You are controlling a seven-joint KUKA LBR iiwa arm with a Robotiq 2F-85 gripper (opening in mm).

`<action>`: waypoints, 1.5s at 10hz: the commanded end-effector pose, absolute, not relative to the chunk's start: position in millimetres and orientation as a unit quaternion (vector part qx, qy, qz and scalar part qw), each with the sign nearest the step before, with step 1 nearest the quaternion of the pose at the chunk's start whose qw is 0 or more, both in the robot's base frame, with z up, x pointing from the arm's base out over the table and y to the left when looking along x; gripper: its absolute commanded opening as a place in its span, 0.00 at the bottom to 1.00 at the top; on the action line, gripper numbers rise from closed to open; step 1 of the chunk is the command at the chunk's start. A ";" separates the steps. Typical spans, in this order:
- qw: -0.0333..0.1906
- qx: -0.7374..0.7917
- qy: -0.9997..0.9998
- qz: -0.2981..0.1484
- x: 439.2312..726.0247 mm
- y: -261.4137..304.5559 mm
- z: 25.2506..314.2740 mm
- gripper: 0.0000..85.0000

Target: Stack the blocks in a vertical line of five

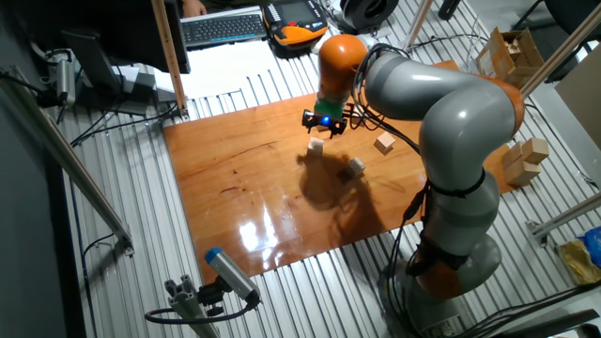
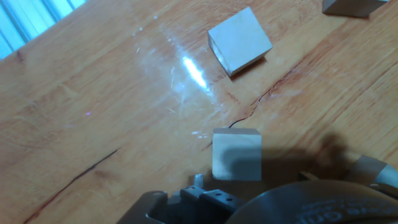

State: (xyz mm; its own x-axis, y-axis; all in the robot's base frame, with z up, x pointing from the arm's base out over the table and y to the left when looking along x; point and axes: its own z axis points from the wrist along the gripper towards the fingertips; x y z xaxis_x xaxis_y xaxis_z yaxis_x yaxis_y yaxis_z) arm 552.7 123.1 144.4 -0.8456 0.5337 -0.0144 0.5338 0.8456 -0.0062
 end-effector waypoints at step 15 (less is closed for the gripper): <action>-0.050 0.223 0.974 -0.004 552.7 123.1 144.3 0.60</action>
